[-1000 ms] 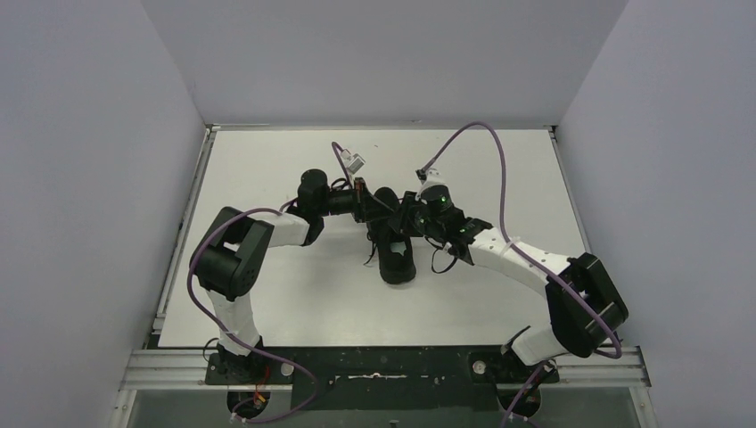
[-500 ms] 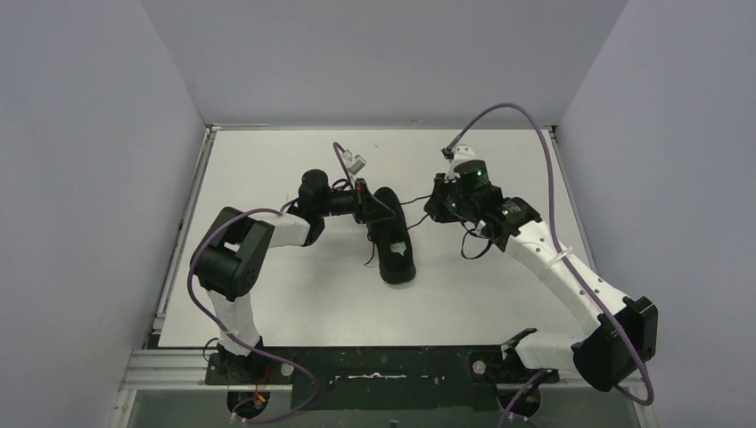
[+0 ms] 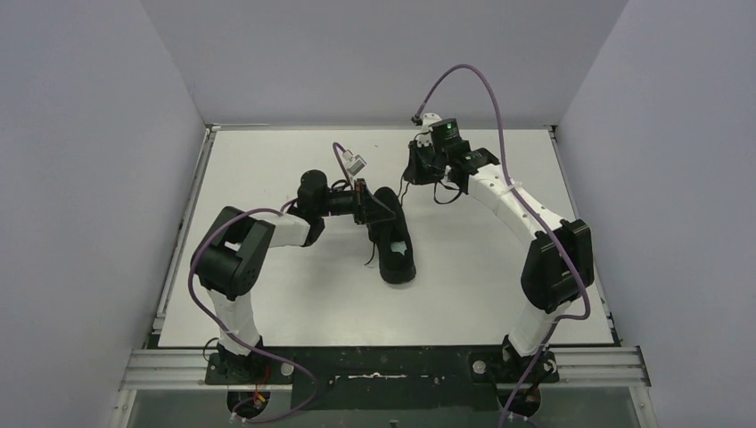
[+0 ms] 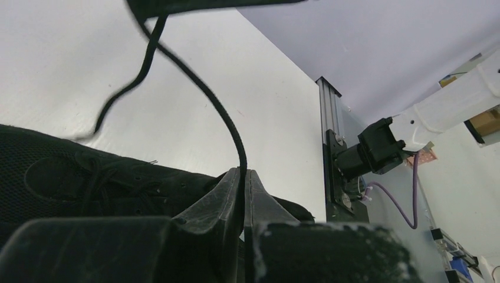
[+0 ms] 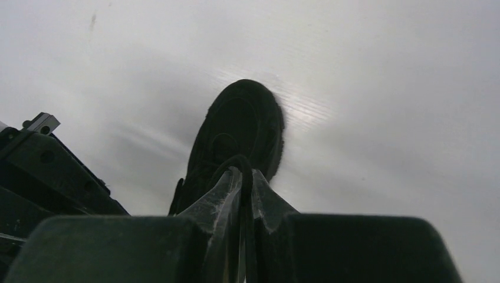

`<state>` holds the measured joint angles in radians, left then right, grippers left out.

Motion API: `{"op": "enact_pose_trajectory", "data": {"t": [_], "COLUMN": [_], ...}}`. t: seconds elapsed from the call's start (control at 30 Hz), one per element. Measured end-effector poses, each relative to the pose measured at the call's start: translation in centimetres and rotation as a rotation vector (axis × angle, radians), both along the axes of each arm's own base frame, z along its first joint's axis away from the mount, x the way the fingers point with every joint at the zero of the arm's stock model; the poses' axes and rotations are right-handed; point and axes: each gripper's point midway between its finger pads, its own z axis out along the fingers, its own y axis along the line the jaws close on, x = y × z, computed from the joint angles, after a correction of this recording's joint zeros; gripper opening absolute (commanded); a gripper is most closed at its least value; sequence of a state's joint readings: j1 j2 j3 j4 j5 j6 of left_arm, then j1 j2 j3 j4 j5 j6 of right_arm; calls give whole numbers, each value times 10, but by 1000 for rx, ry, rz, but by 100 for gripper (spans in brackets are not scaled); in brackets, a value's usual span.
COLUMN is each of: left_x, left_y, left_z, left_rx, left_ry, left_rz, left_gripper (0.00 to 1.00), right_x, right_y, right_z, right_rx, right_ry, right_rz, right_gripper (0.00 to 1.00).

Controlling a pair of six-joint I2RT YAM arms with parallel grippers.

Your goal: Tie the shoes

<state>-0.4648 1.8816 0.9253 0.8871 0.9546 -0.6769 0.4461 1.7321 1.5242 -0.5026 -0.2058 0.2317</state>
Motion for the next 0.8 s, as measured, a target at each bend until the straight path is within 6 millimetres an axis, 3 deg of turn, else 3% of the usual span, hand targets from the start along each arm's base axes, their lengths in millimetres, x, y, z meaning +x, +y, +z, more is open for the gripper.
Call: {"op": "enact_pose_trajectory", "data": {"t": [0.17,0.33,0.6,0.8], "left_x": [-1,3,1,1], "left_y": [-2,3,3,4], "left_z": [2,-4,4,8], "left_rx": [-60,-91,-115,-126], "left_ry": [-15,11,-25,-27], "left_rz": [-40,-49,-62,-63], "left_gripper": [0,0,0,0], "right_x": [-14,-37,-61,-78], "right_y": [36,51,44,41], "right_z": [-12,-20,-67,-70], "right_rx": [187,322,358,400], "right_ry": [128,301,620,734], "right_rz": [68,106,82,99], "right_gripper": [0,0,0,0]}}
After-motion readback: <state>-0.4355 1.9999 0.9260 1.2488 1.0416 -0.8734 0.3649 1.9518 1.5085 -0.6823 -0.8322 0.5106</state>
